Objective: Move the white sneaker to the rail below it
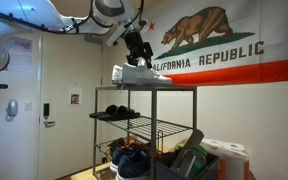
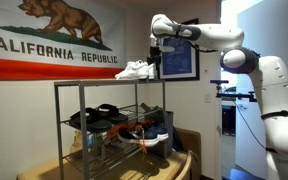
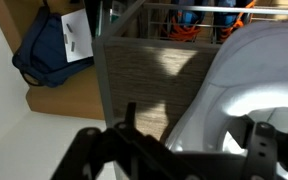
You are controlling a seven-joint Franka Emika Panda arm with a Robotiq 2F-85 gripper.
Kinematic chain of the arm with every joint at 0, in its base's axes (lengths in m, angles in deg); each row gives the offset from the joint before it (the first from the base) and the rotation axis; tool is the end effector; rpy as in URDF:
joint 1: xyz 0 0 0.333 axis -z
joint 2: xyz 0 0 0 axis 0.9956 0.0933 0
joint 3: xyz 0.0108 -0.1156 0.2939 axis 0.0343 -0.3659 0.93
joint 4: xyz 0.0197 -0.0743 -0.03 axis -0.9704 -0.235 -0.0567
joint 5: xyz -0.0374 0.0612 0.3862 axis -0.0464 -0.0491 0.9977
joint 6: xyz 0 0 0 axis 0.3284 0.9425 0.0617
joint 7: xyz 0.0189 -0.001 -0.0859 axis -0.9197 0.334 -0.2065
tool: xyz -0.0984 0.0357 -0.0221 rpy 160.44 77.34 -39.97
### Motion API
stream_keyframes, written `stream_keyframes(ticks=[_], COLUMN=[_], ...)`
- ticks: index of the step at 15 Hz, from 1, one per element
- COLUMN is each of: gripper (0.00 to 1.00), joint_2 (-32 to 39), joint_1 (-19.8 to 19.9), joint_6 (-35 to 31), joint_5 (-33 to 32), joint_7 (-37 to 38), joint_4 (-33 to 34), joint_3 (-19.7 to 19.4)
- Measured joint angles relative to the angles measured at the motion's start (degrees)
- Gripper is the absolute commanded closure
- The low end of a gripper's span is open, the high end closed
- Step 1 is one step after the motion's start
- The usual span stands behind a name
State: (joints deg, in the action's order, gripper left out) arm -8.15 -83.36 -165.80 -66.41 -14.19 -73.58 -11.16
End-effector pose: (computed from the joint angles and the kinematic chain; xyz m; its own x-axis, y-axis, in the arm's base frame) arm 0.5924 -0.0508 0.7707 0.9539 0.0414 0.2971 -0.0176 -0.9811 0.1929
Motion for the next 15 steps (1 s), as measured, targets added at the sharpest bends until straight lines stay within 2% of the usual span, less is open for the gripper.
stream_keyframes(ticks=[5,7,10,12,15], gripper=[0.81,0.92,0.99,0.92,0.92], joint_2=[-0.15,-0.23,-0.30,-0.47,-2.33], joint_1=[0.32,0.30,0.29,0.42,0.84], joint_6=[0.00,0.00,0.00,-0.04,-0.16], joint_5=[0.82,1.91,2.84,3.52,4.06], joint_7=[0.02,0.02,0.02,0.02,0.02], joint_4=[-1.82,-1.83,-1.84,-1.86,-2.85], joint_3=[-0.07,-0.01,0.04,0.00,-0.34])
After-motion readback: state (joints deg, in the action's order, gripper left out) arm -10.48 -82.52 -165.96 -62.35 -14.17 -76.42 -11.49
